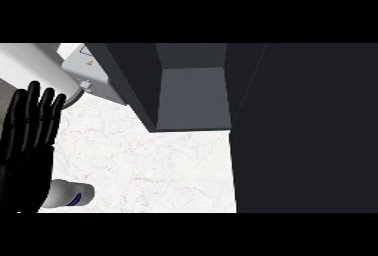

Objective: Pick up the bottled water, place it into the cabinet and close the cabinet

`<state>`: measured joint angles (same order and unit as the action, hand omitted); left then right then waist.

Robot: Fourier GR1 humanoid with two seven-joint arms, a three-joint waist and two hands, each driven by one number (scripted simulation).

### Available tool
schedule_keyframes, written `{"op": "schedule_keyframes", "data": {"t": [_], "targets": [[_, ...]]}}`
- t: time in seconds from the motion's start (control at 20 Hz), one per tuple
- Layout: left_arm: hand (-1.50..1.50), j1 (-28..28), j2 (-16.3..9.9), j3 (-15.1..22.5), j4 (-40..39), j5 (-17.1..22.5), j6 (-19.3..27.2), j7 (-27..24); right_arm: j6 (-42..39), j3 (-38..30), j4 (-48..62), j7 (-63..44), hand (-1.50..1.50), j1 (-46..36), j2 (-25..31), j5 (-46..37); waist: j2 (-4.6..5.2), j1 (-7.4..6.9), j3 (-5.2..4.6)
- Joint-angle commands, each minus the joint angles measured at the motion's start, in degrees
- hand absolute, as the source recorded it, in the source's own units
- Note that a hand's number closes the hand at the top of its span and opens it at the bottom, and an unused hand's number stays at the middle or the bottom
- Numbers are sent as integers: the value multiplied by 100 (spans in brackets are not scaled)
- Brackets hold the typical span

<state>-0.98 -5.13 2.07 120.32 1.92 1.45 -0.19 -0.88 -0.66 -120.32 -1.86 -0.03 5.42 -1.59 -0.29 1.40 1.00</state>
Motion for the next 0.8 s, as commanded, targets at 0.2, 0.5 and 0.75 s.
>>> {"op": "schedule_keyframes", "data": {"t": [0.2,0.5,0.75], "targets": [[-150,-1600,-959,-1185,1501,1076,-993,7,-207,163,-543,583,-150,1123,-152,40,-25,-268,-103],[-150,-2480,-421,-1346,1865,2926,-946,876,-723,909,-1230,-548,-150,1337,-80,781,-25,-282,-106],[-150,-3089,-440,-1840,2294,3578,-1282,978,-511,1021,-2148,-1311,-150,1450,-70,920,-12,-246,-105]]}}
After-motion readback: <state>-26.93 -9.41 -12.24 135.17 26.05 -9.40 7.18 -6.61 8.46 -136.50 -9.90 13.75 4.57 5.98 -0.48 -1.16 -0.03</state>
